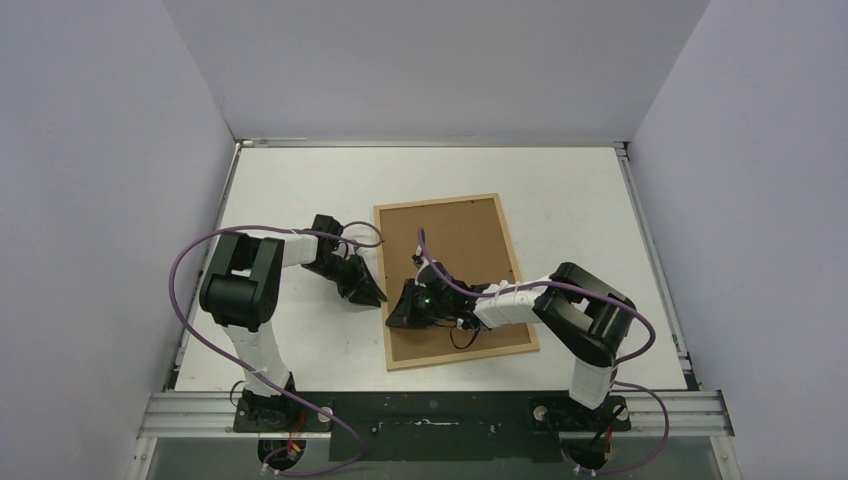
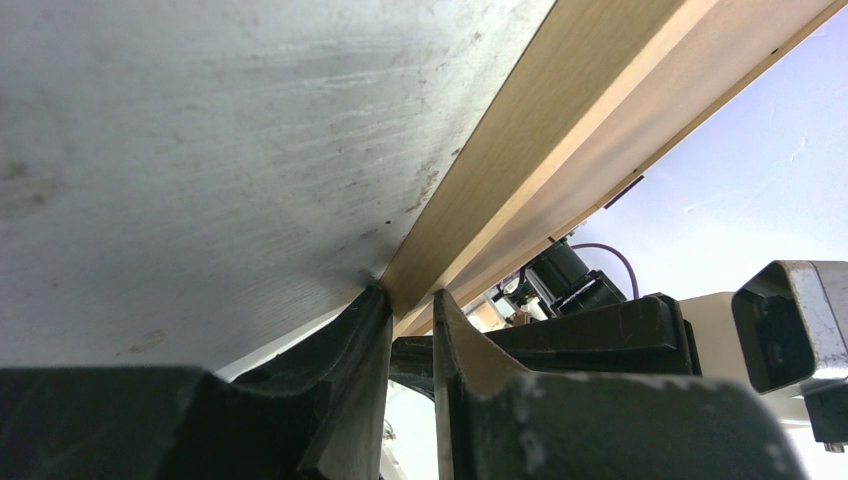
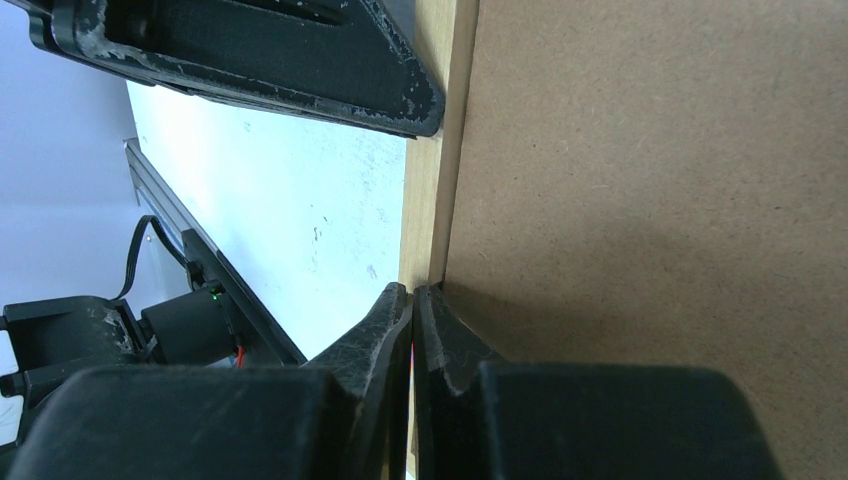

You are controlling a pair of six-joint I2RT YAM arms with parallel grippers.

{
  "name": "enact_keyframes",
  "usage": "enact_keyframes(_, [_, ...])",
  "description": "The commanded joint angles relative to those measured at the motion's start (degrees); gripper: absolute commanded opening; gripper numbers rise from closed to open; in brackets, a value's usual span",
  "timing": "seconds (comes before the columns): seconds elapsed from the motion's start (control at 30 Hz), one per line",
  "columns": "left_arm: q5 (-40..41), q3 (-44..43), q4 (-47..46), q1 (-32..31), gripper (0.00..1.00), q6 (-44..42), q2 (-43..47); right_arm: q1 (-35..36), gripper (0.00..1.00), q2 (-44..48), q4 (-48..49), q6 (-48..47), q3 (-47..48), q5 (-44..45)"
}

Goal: Put the photo into the frame
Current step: Install the photo frame at the center of the board.

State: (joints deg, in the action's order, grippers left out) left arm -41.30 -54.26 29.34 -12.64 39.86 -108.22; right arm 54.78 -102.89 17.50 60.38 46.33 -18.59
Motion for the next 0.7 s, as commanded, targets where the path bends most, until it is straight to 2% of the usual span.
enact_keyframes(0.0, [18.36, 4.05, 0.24, -1.51, 0.18, -2.85, -5.24, -0.12, 0.0, -1.13, 2.14, -0.17, 0.7, 0.0])
enact_keyframes(0.17, [18.36, 4.09, 0.21, -1.51, 0.18, -2.84, -5.17, -0.2, 0.0, -1.62, 1.04, -0.16, 0.89, 0.6])
enact_keyframes(0.33, [18.45, 4.2, 0.12, -1.56, 0.18, -2.76, -5.2, -0.2, 0.01, -1.7, -8.49, -0.86, 2.89, 4.7])
enact_keyframes(0.5, [18.58, 4.24, 0.11, -1.56, 0.18, -2.69, -5.2, -0.28, 0.12, -2.95, -13.42, 0.1, 3.76, 7.17])
enact_keyframes(0.67, [18.62, 4.25, 0.17, -1.51, 0.18, -2.76, -5.32, -0.34, 0.27, -4.07, -15.39, 0.95, 3.79, 8.42])
